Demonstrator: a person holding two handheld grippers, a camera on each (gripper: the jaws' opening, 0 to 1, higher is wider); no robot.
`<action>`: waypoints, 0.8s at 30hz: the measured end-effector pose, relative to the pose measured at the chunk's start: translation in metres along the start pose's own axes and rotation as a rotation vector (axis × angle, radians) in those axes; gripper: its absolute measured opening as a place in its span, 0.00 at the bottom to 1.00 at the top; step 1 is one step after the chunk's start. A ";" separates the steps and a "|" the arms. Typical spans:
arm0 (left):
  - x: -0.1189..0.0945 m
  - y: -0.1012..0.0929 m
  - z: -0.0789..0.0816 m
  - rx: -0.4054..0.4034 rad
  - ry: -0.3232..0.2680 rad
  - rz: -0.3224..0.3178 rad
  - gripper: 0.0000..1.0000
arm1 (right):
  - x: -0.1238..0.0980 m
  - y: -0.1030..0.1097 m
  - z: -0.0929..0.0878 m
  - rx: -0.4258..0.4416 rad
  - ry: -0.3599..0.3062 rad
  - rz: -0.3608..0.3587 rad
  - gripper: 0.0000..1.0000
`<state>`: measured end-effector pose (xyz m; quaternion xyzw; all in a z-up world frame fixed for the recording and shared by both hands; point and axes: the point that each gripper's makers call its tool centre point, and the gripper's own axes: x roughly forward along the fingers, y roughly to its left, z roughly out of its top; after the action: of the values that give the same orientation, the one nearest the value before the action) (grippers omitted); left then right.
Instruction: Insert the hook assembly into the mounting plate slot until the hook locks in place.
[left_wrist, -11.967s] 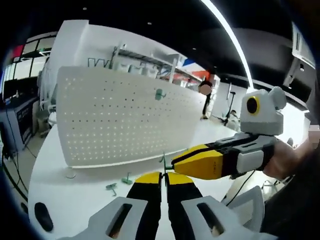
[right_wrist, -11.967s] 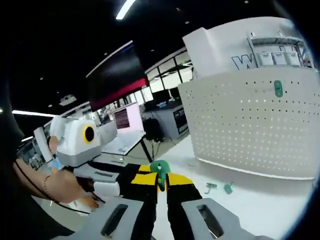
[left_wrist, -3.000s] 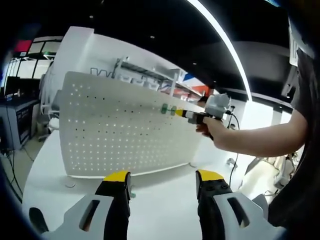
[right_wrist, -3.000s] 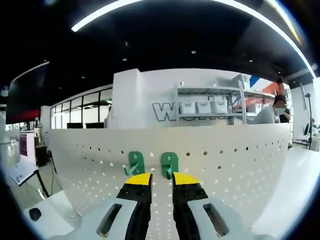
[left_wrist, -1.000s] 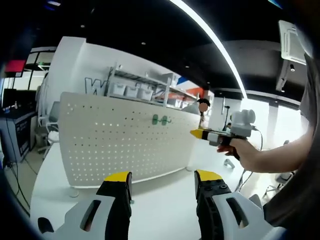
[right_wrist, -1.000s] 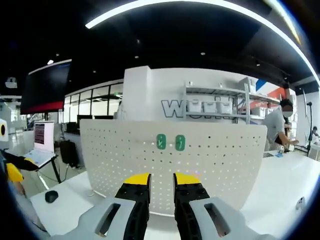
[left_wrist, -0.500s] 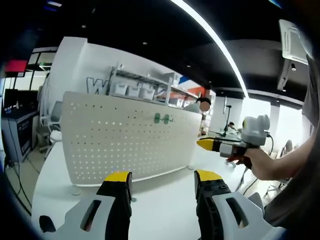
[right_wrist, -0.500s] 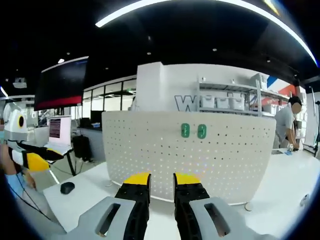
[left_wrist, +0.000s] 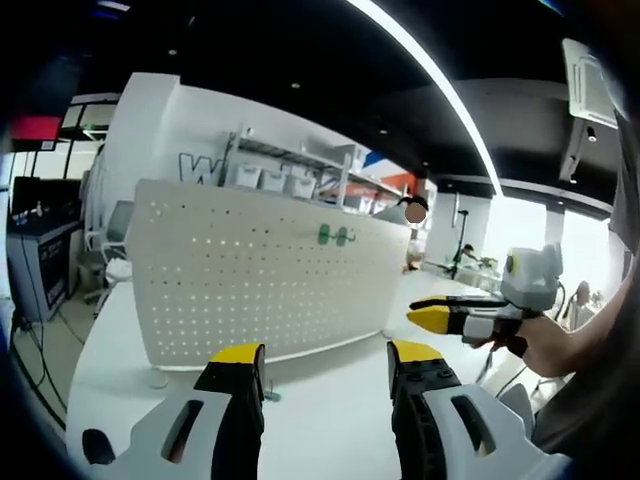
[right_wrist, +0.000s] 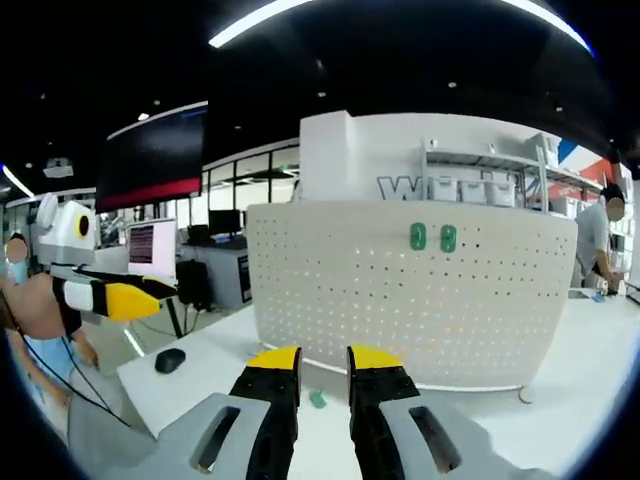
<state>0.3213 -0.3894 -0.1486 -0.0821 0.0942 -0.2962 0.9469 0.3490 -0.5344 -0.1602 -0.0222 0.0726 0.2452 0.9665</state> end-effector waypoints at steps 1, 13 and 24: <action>0.000 0.001 0.000 -0.003 -0.001 0.001 0.50 | 0.000 0.002 -0.001 0.003 0.003 0.006 0.17; -0.001 0.011 -0.005 -0.018 0.007 0.021 0.50 | 0.012 0.037 -0.025 -0.045 0.059 0.106 0.16; -0.002 0.028 -0.013 -0.044 0.021 0.047 0.50 | 0.052 0.048 -0.047 -0.080 0.114 0.196 0.16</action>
<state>0.3322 -0.3671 -0.1673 -0.0975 0.1124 -0.2725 0.9506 0.3653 -0.4711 -0.2150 -0.0676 0.1195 0.3396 0.9305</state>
